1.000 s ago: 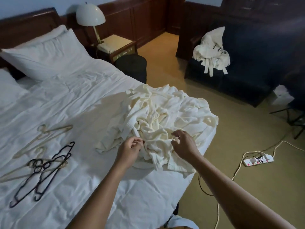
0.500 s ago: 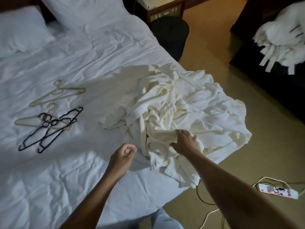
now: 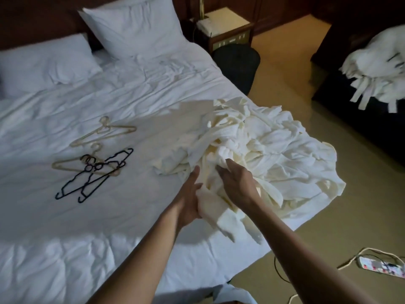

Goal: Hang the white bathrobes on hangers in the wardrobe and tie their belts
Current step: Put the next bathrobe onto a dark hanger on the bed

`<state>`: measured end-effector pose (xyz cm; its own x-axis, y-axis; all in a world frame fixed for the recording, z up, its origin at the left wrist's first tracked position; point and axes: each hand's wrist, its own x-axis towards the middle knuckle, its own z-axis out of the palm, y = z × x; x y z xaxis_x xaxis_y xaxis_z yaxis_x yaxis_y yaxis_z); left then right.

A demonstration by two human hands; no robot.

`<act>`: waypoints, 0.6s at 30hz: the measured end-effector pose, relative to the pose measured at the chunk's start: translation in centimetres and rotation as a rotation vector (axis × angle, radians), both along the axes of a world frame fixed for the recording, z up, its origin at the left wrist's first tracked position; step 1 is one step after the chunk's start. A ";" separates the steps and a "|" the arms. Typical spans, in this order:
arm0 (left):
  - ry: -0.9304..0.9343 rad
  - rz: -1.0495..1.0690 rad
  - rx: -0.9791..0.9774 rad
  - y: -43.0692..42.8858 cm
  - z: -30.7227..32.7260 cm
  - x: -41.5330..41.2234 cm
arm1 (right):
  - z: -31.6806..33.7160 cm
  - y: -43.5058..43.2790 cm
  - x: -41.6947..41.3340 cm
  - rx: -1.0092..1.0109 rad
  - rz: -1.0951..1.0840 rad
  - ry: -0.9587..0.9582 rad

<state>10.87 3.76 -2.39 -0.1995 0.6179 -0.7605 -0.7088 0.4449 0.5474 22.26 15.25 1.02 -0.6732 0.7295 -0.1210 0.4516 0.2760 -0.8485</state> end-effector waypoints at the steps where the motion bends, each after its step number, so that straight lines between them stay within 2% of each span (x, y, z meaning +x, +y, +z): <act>1: -0.025 0.002 0.126 0.0 0.9 -0.4 | 1.0 -1.3 -0.1 0.011 0.015 0.023; 4: 0.108 0.017 0.263 -0.8 4.2 -2.4 | 4.0 -5.3 -0.1 0.039 0.056 0.057; 7: 0.213 -0.064 0.270 -3.5 6.2 -4.4 | 6.3 -10.0 0.3 0.034 0.115 0.067; 11: 0.546 -0.103 0.239 -10.0 8.4 -6.3 | 7.8 -15.5 1.5 0.035 0.278 0.020; 13: 0.603 -0.072 0.278 -13.5 9.3 -6.9 | 7.3 -15.9 1.8 -0.015 0.043 0.143; 15: 0.599 -0.058 0.313 -17.2 10.1 -7.6 | 5.3 -15.4 1.3 -0.022 -0.303 0.120; 16: 0.611 -0.075 0.325 -19.0 10.5 -8.0 | 4.3 -15.5 0.7 -0.125 -0.411 0.065; 18: 0.631 -0.155 0.357 -22.6 11.4 -8.6 | 1.7 -16.3 -1.1 -0.601 -0.480 0.039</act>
<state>2.31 -18.85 8.97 -0.4229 0.8624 -0.2781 -0.1555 0.2333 0.9599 21.13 -1.03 2.75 -0.3111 0.7592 -0.5718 0.3721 -0.4563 -0.8083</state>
